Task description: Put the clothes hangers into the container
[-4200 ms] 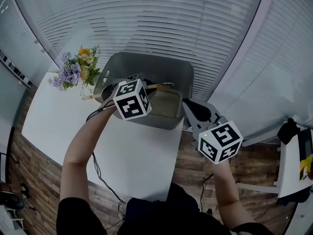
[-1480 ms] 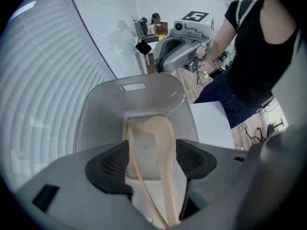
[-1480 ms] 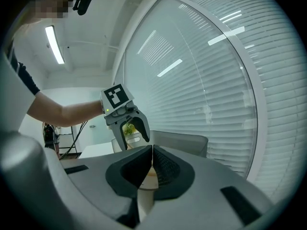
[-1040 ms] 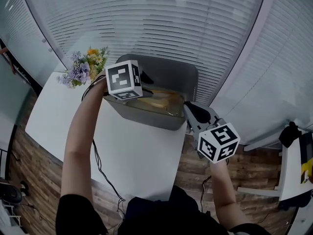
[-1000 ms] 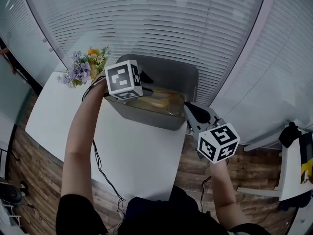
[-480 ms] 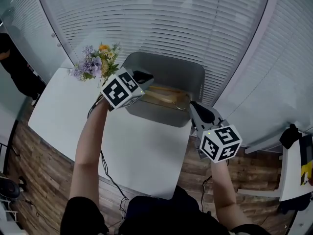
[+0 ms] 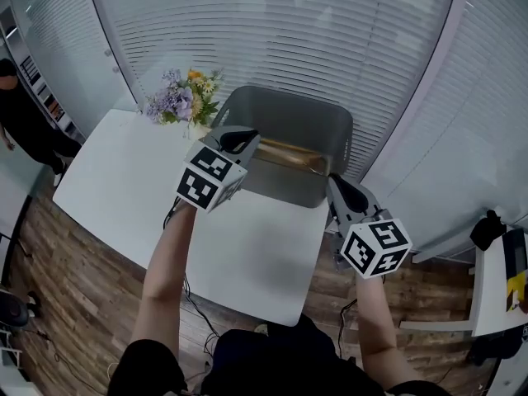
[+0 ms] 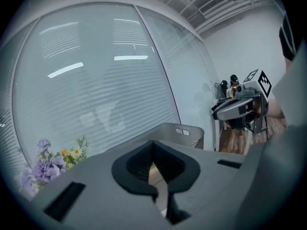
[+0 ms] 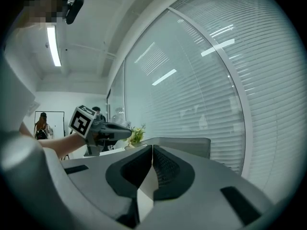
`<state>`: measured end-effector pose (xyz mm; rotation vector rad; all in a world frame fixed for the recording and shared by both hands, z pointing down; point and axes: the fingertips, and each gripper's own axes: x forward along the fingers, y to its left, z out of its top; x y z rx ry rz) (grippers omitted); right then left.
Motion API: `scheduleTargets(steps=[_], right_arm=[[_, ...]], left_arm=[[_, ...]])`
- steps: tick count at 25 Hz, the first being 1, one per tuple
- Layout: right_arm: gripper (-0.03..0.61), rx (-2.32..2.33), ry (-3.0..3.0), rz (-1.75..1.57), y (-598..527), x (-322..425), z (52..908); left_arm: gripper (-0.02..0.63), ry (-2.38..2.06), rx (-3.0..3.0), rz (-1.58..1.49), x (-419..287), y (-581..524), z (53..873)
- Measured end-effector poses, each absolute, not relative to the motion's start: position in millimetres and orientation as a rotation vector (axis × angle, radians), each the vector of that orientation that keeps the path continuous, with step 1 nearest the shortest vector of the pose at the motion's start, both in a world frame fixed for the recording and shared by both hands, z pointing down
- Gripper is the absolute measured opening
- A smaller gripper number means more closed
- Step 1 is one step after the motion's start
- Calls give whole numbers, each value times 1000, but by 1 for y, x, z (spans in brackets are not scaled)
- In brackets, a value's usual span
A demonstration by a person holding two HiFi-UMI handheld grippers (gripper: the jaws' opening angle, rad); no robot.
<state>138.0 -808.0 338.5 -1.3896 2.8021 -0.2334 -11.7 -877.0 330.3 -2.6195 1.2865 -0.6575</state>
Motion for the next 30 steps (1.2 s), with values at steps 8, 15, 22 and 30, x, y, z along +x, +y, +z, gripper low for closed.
scheduleTargets(steps=[8, 15, 22, 30], right_arm=[[29, -1391, 2747, -239, -764, 131, 336], [29, -1427, 2684, -281, -726, 132, 345], [29, -1500, 2662, -255, -694, 134, 367], [31, -1542, 2643, -353, -665, 139, 404]], left_arm=[[9, 1448, -2748, -361, -24, -806, 335], [9, 1513, -2802, -209, -35, -751, 350], [9, 1608, -2811, -156, -44, -706, 382], [11, 1648, -2791, -157, -44, -668, 411]])
